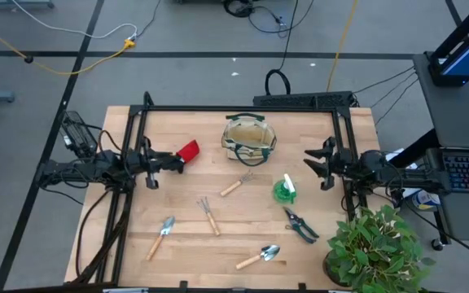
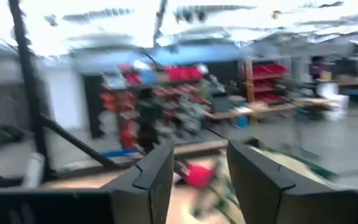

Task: Pick & Place Garden tools in Gardening bag
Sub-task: Put the green spray bottle into the gardening bag

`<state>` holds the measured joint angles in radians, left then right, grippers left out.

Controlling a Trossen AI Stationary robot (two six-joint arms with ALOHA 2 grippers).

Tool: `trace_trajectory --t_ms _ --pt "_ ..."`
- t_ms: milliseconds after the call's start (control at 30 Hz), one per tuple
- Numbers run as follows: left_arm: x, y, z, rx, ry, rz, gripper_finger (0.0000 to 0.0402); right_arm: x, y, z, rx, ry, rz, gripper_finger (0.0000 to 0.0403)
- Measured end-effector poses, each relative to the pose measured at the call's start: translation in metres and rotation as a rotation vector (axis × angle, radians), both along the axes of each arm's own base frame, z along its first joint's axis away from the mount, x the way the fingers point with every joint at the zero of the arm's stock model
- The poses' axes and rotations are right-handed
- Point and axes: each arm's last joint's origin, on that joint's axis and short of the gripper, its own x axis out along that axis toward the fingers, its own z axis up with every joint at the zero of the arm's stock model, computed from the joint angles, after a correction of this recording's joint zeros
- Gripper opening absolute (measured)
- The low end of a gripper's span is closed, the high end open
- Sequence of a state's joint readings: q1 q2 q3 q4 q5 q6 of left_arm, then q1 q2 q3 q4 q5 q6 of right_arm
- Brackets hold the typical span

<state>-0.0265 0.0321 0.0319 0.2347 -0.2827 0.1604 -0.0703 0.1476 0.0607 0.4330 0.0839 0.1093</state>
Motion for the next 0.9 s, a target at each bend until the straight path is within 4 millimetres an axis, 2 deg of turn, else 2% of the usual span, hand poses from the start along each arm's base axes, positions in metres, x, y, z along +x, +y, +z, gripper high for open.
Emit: trace_trajectory --t_ms 167,267,367,467,600,733,833,900 --pt "0.002 0.002 0.009 -0.047 -0.101 0.051 0.012 0.012 -0.001 0.005 0.087 -0.017 0.013 0.0188" --pt "0.003 0.002 0.02 -0.069 -0.181 0.043 0.0153 0.026 -0.002 0.028 0.116 0.01 0.012 0.0193" --pt "0.007 0.001 0.035 -0.108 -0.185 0.029 0.0173 0.046 -0.003 0.046 0.149 0.179 0.014 0.0187" --pt "0.017 0.001 0.047 -0.122 -0.095 0.028 0.0181 0.064 0.0 0.058 0.172 0.399 0.022 0.0181" --pt "0.035 0.001 0.063 -0.107 -0.005 0.037 0.0182 0.079 0.008 0.085 0.173 0.53 0.064 0.018" --pt "0.051 0.0 0.076 -0.072 0.046 0.046 0.0182 0.083 0.02 0.103 0.164 0.604 0.119 0.0184" --pt "0.06 0.0 0.08 -0.011 0.091 0.058 0.0182 0.079 0.028 0.101 0.089 0.696 0.163 0.0184" --pt "0.064 0.0 0.08 0.024 0.111 0.065 0.0182 0.074 0.031 0.097 -0.028 0.773 0.216 0.0183"
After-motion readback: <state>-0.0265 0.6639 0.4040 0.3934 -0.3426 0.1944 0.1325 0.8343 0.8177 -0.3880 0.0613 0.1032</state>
